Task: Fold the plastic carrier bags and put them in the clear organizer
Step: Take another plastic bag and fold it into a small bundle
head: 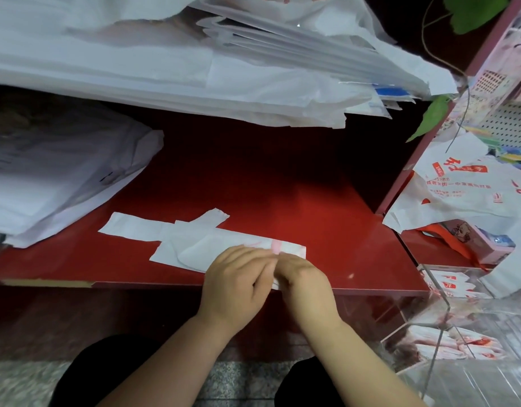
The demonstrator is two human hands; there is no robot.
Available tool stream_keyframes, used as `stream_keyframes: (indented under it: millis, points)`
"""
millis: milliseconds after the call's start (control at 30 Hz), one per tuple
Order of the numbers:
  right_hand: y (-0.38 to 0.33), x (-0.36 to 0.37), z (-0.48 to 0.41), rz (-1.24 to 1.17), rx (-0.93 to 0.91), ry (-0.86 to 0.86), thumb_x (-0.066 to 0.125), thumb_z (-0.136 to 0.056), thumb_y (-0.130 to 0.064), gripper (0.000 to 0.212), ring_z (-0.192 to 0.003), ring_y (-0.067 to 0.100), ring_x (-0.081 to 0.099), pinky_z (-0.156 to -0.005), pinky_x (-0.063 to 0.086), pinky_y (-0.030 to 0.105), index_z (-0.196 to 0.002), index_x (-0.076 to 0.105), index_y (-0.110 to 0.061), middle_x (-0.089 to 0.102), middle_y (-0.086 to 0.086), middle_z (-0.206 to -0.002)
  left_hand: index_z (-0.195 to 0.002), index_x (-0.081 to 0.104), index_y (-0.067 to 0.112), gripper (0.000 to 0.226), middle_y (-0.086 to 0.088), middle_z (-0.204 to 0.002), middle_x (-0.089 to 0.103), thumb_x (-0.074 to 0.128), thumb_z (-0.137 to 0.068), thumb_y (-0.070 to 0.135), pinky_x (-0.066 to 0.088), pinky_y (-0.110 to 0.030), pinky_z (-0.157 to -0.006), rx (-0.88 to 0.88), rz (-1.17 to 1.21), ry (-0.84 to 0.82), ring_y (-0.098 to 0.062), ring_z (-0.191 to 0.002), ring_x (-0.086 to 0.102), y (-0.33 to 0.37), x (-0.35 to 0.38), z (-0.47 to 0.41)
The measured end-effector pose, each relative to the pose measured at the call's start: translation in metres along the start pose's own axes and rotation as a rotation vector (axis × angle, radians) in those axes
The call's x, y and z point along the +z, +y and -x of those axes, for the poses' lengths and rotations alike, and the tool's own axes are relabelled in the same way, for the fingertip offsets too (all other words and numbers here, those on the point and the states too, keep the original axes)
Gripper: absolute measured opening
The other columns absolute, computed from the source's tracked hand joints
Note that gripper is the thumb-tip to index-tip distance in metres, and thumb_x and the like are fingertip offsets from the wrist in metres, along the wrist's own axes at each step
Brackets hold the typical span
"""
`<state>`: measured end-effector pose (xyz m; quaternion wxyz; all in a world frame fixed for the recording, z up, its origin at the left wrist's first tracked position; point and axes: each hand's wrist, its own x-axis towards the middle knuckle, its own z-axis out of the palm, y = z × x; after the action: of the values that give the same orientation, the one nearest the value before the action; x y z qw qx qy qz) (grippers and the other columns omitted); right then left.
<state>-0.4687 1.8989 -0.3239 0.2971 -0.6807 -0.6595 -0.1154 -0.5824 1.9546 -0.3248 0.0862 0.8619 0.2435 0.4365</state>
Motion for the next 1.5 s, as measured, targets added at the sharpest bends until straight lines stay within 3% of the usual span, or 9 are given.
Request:
stream_keyframes:
  millis: [167, 333, 667, 800, 967, 1100, 1200, 1367, 1500]
  points:
    - [-0.005, 0.000, 0.003, -0.125, 0.073, 0.010, 0.037, -0.068, -0.014, 0.029, -0.066, 0.006, 0.049, -0.052, 0.030, 0.010, -0.069, 0.067, -0.012, 0.067, -0.003, -0.065, -0.146, 0.025, 0.018, 0.045, 0.003, -0.152, 0.025, 0.023, -0.102, 0.026, -0.001, -0.021, -0.110, -0.336, -0.107, -0.450, -0.008, -0.141, 0.015, 0.009, 0.011, -0.043]
    - [0.006, 0.010, 0.006, -0.051, 0.035, 0.043, 0.065, -0.057, -0.002, 0.019, -0.072, 0.019, 0.070, -0.074, 0.044, 0.019, -0.071, 0.075, -0.011, 0.073, 0.005, -0.079, -0.149, 0.004, 0.019, 0.051, 0.001, -0.157, -0.003, 0.016, -0.102, 0.031, -0.007, -0.033, -0.114, -0.467, -0.309, -0.710, -0.012, -0.143, -0.006, -0.014, 0.007, -0.038]
    - [0.009, 0.010, 0.012, -0.073, -0.010, 0.015, 0.062, -0.059, 0.003, 0.027, -0.087, 0.020, 0.068, -0.089, 0.038, 0.020, -0.081, 0.074, -0.006, 0.072, 0.008, -0.092, -0.149, 0.000, 0.017, 0.057, -0.001, -0.157, -0.006, 0.014, -0.099, 0.042, -0.002, -0.038, -0.115, -0.793, -0.536, -0.611, -0.015, -0.143, -0.007, -0.071, -0.081, 0.010]
    - [0.017, -0.010, 0.011, -0.131, -0.009, -0.179, 0.052, -0.077, -0.026, 0.031, -0.104, 0.015, 0.062, -0.097, 0.035, 0.033, -0.094, 0.073, -0.011, 0.069, 0.003, -0.107, -0.149, 0.008, 0.019, 0.057, -0.001, -0.157, 0.002, 0.014, -0.098, 0.046, 0.000, -0.038, -0.114, -0.719, -0.570, -0.594, -0.015, -0.144, -0.001, -0.076, -0.085, 0.018]
    - [0.038, -0.036, -0.014, 0.268, -0.075, -0.273, 0.047, -0.076, -0.022, 0.029, -0.101, 0.033, 0.064, -0.087, 0.032, 0.052, -0.088, 0.073, -0.028, 0.071, -0.001, -0.103, -0.112, 0.067, 0.010, 0.081, -0.013, -0.116, 0.065, 0.007, -0.093, 0.061, 0.021, -0.042, -0.099, -0.400, -0.499, -0.444, -0.030, -0.109, 0.059, -0.080, -0.090, 0.045]
    - [0.048, -0.050, -0.039, 0.454, 0.155, -0.606, 0.031, -0.093, -0.008, 0.054, -0.143, 0.021, -0.001, -0.111, -0.011, 0.048, -0.137, 0.037, -0.039, 0.013, -0.008, -0.154, -0.108, 0.064, 0.016, 0.049, -0.009, -0.102, 0.068, 0.033, -0.091, 0.049, 0.018, -0.027, -0.104, -0.204, -0.400, -0.318, -0.020, -0.101, 0.048, -0.076, -0.097, 0.061]
    - [0.047, -0.041, -0.059, 0.542, 0.190, -0.652, 0.028, -0.093, -0.012, 0.052, -0.143, 0.024, -0.008, -0.110, -0.013, 0.050, -0.141, 0.031, -0.032, 0.005, -0.003, -0.156, -0.101, 0.061, 0.017, 0.039, -0.006, -0.090, 0.070, 0.041, -0.067, 0.018, 0.031, -0.025, -0.089, -0.081, -0.349, -0.217, -0.018, -0.092, 0.048, -0.072, -0.096, 0.063]
    - [0.008, -0.009, -0.045, 0.402, -0.010, -0.214, 0.033, -0.068, -0.027, 0.050, -0.104, 0.035, 0.060, -0.088, 0.045, 0.050, -0.101, 0.068, -0.012, 0.060, 0.018, -0.120, -0.076, 0.075, 0.009, 0.042, -0.002, -0.077, 0.071, 0.035, -0.062, 0.007, 0.033, -0.025, -0.071, 0.014, -0.314, -0.132, -0.016, -0.082, 0.046, -0.061, -0.088, 0.057]
    - [-0.033, 0.009, -0.006, 0.068, -0.228, -0.174, 0.053, -0.062, -0.030, 0.041, -0.091, 0.025, 0.066, -0.077, 0.052, 0.031, -0.097, 0.070, -0.015, 0.068, 0.006, -0.105, -0.083, 0.070, 0.014, 0.038, 0.000, -0.076, 0.070, 0.039, -0.064, 0.005, 0.032, -0.024, -0.068, 0.056, -0.255, -0.136, -0.015, -0.080, 0.047, -0.056, -0.081, 0.057]
